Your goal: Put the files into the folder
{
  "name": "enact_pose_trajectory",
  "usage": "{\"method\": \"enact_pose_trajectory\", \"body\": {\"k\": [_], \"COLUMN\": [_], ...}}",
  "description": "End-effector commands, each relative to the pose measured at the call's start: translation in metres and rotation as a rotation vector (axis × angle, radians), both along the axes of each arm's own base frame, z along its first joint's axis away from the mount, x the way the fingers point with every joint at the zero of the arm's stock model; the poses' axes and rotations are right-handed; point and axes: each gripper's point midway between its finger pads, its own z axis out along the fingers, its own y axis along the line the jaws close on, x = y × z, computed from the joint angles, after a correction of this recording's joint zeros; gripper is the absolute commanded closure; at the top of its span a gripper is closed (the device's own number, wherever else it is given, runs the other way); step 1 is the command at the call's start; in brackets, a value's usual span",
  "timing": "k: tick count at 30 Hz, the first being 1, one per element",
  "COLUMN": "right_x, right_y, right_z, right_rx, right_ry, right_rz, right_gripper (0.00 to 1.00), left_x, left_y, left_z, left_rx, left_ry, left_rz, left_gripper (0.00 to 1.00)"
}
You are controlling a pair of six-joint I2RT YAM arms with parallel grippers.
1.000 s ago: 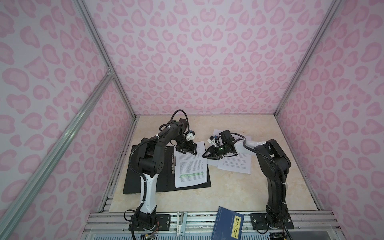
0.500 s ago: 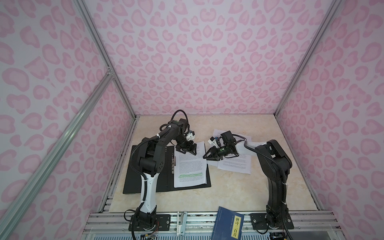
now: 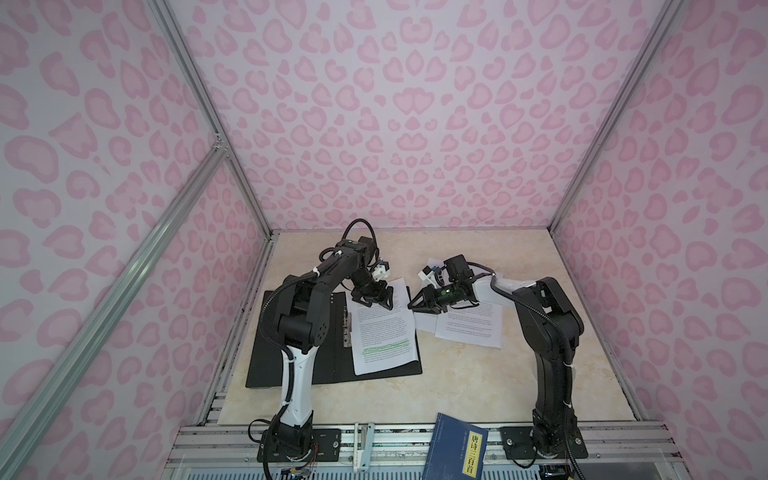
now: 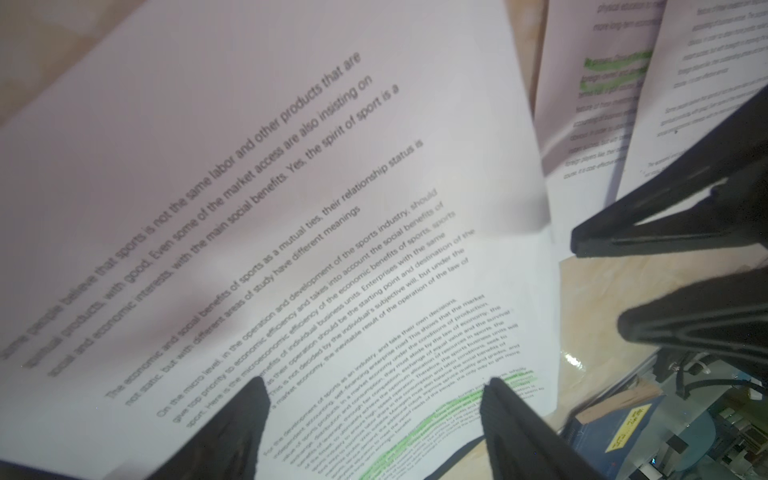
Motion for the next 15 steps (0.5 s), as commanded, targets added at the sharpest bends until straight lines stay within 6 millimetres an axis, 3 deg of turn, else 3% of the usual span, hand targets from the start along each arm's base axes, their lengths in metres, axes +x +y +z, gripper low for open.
{"method": "enact_pose_trajectory", "body": {"k": [1, 7, 15], "right_x": [-0.013, -0.027, -0.080], "right_y": [-0.014, -0.018, 0.007], "right_z": [-0.010, 0.007, 0.007], "right_rx": [-0.099, -0.107, -0.075], "right_ry": [0.002, -0.029, -0.005], "right_rz": [0.008, -0.008, 0.054], "right_gripper": [0.60, 0.62, 0.66], "left_x": [-0.004, -0.003, 0.005], "left_y": [0.001, 0.002, 0.004], "left_z": [0.007, 0.013, 0.031], "left_rx": [-0.003, 0.000, 0.005], "left_ry": [0.002, -0.013, -0.071], "left_rz": [0.002, -0.005, -0.020], "left_gripper": [0.16, 0.16, 0.16]}}
